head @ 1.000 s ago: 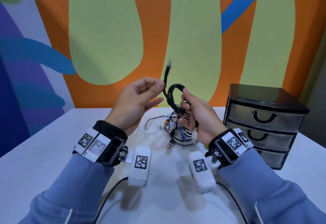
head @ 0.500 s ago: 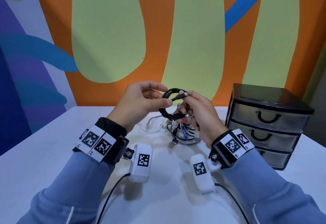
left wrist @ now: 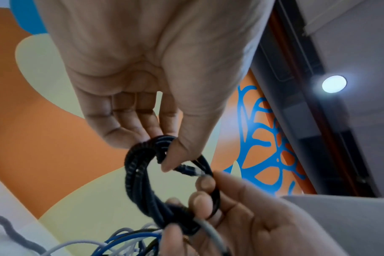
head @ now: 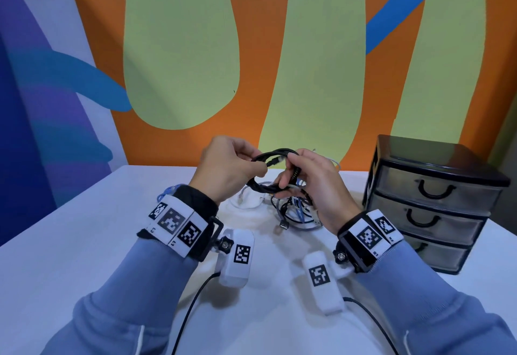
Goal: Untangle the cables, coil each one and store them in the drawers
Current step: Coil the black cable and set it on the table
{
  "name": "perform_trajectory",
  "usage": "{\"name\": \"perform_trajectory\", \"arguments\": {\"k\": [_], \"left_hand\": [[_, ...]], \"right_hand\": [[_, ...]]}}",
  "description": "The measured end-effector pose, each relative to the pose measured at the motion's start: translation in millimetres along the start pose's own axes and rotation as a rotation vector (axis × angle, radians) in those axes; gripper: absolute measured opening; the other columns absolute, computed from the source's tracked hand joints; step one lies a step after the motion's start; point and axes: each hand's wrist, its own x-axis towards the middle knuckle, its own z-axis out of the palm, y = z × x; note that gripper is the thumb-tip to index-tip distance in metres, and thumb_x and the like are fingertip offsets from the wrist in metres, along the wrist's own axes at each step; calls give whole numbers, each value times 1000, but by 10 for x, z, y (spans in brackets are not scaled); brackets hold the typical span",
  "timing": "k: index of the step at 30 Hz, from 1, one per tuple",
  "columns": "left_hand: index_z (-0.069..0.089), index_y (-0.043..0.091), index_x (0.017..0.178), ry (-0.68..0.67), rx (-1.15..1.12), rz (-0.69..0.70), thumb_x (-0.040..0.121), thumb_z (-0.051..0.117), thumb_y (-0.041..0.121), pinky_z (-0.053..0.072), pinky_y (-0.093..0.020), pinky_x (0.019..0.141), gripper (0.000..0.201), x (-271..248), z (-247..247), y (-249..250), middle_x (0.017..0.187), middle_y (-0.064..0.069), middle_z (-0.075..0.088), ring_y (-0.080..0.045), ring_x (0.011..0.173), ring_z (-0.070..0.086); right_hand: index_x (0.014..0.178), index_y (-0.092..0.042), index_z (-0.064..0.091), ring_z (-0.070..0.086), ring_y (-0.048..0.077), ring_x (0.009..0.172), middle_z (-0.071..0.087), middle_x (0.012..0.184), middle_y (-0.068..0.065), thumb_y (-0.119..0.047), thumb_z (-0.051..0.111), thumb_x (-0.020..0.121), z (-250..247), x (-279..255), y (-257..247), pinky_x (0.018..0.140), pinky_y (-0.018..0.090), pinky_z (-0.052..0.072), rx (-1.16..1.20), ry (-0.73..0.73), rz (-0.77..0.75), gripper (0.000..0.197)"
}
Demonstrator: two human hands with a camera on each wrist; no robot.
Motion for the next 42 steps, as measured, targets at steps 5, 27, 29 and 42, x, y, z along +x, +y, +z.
{"name": "perform_trajectory", "arguments": {"k": [5,27,29,42], "left_hand": [[65,20,76,143,181,122,81,78,22,37,-30,54,14,-46,69,9,63,6,60,-15,59,51],[73,3,125,-236,-653,-264,98,54,-3,44,-30,72,34,-21,-28,24,91,-11,71,-15,68,53],[72,-2,125,-209,-749,-329,98,53,-6,44,-27,67,34,-16,15,23,88,-11,69,-14,67,53],[72,-8,123,2,-886,-465,98,67,6,43,-28,61,29,24,72,-8,78,-10,63,-16,62,49]], "right_hand": [[85,-3,57,64,23,73,61,69,19,-11,51,107,47,7,7,75,48,64,44,7,5,25],[112,-16,75,62,28,80,59,67,11,-29,54,109,21,-16,38,73,43,63,82,-16,92,25],[115,-12,73,64,27,81,60,67,9,-28,54,109,23,-3,51,73,41,64,49,2,86,25],[78,-8,59,62,24,72,61,72,17,-26,47,111,59,25,61,77,43,62,83,-139,186,39]]}}
